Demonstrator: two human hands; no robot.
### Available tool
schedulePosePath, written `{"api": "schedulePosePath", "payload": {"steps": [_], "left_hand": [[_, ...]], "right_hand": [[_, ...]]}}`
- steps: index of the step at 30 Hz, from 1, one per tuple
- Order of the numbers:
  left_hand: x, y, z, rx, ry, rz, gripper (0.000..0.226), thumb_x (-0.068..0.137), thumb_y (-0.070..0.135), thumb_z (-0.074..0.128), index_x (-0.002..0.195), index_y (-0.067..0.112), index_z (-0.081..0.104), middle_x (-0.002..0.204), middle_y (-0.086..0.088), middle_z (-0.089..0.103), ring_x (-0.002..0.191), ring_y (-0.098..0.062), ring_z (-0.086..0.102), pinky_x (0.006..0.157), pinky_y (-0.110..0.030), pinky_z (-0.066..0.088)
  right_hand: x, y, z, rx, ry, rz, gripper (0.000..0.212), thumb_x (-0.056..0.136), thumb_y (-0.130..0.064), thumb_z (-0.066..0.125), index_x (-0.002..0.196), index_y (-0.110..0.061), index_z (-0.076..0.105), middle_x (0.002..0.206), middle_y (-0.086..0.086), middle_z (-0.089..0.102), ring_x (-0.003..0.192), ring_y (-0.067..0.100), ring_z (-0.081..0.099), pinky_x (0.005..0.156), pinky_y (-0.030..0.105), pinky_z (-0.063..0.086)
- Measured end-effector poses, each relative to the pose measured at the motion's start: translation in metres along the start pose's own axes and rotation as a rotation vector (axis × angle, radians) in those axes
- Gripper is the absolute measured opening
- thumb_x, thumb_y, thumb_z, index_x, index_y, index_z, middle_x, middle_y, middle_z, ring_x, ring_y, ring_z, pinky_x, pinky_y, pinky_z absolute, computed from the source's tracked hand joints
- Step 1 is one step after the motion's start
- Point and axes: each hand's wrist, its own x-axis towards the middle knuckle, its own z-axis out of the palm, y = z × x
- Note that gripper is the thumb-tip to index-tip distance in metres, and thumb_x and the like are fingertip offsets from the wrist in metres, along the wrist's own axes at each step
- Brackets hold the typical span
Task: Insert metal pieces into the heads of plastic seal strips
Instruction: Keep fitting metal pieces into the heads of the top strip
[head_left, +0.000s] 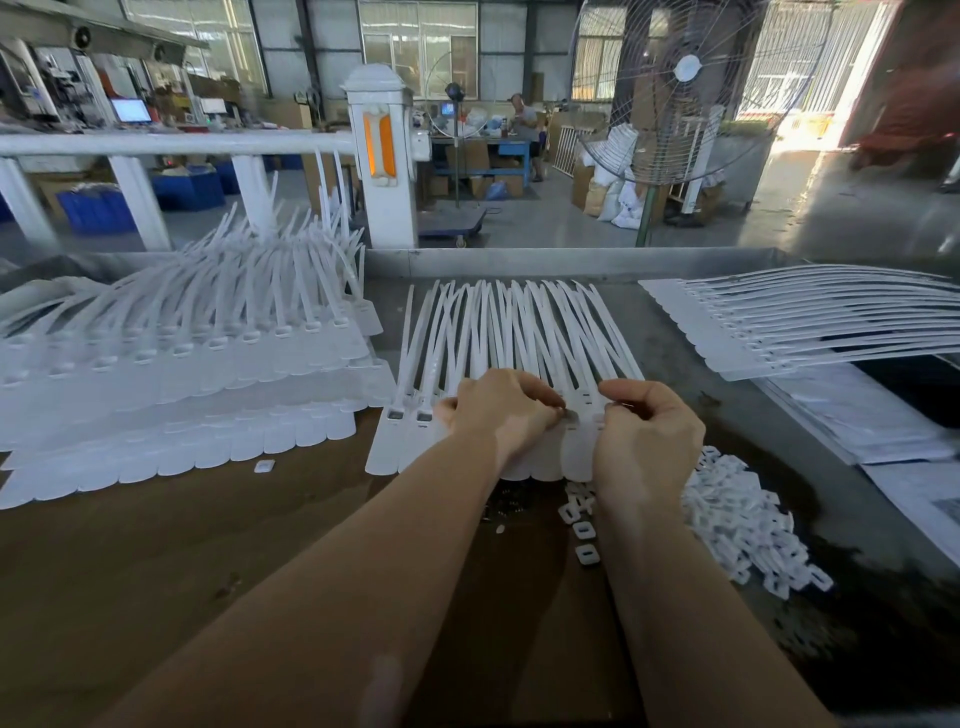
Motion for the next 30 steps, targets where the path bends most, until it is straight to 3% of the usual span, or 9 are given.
{"api": "schedulePosePath", "payload": {"steps": [2, 11, 15, 19, 26, 30], "left_hand": [[-0.002, 0.0, 0.0, 0.026, 0.017, 0.012, 0.02, 0.083, 0.044, 0.062, 0.063, 0.044, 0.059, 0.102, 0.018, 0.062, 0.109, -0.013, 0.044, 0.084, -0.033, 0.018], [-0.005, 0.0, 0.002, 0.058, 0.052, 0.046, 0.016, 0.081, 0.05, 0.065, 0.066, 0.045, 0.06, 0.11, 0.015, 0.061, 0.114, -0.016, 0.042, 0.083, -0.034, 0.018], [-0.008, -0.001, 0.003, 0.069, 0.087, 0.071, 0.006, 0.079, 0.053, 0.064, 0.08, 0.047, 0.063, 0.116, 0.011, 0.058, 0.116, -0.018, 0.041, 0.082, -0.034, 0.017], [-0.012, -0.003, 0.005, 0.114, 0.09, 0.124, 0.014, 0.084, 0.051, 0.058, 0.097, 0.05, 0.065, 0.126, 0.009, 0.05, 0.123, -0.019, 0.032, 0.08, -0.035, 0.009], [-0.011, -0.008, 0.009, 0.102, 0.138, 0.151, 0.011, 0.084, 0.048, 0.062, 0.093, 0.048, 0.068, 0.12, 0.01, 0.051, 0.118, -0.017, 0.033, 0.091, -0.038, 0.015], [-0.012, -0.009, 0.011, 0.091, 0.186, 0.165, 0.01, 0.082, 0.046, 0.065, 0.09, 0.044, 0.07, 0.113, 0.012, 0.051, 0.114, -0.014, 0.034, 0.083, -0.031, 0.012]], "right_hand": [[0.0, 0.0, 0.0, -0.002, 0.002, -0.004, 0.041, 0.078, 0.012, 0.047, 0.067, -0.026, 0.06, 0.077, -0.003, 0.06, 0.085, 0.021, 0.06, 0.083, 0.04, 0.052], [0.0, 0.001, 0.001, -0.029, 0.011, -0.017, 0.041, 0.079, 0.01, 0.048, 0.067, -0.027, 0.06, 0.077, -0.007, 0.059, 0.086, 0.019, 0.06, 0.084, 0.041, 0.052], [0.001, 0.003, 0.002, -0.032, 0.01, -0.019, 0.038, 0.079, 0.01, 0.047, 0.069, -0.025, 0.062, 0.083, 0.004, 0.063, 0.087, 0.024, 0.061, 0.084, 0.043, 0.052], [0.002, 0.003, 0.002, -0.024, 0.001, -0.029, 0.035, 0.079, 0.01, 0.048, 0.072, -0.02, 0.064, 0.083, 0.008, 0.065, 0.084, 0.027, 0.062, 0.081, 0.042, 0.052], [0.002, 0.004, 0.002, -0.019, -0.004, -0.039, 0.034, 0.078, 0.011, 0.047, 0.074, -0.018, 0.065, 0.082, 0.009, 0.064, 0.08, 0.024, 0.06, 0.075, 0.034, 0.051], [0.002, 0.003, 0.002, -0.012, -0.011, -0.039, 0.035, 0.078, 0.012, 0.046, 0.073, -0.017, 0.065, 0.077, 0.009, 0.062, 0.074, 0.023, 0.056, 0.072, 0.034, 0.048]]}}
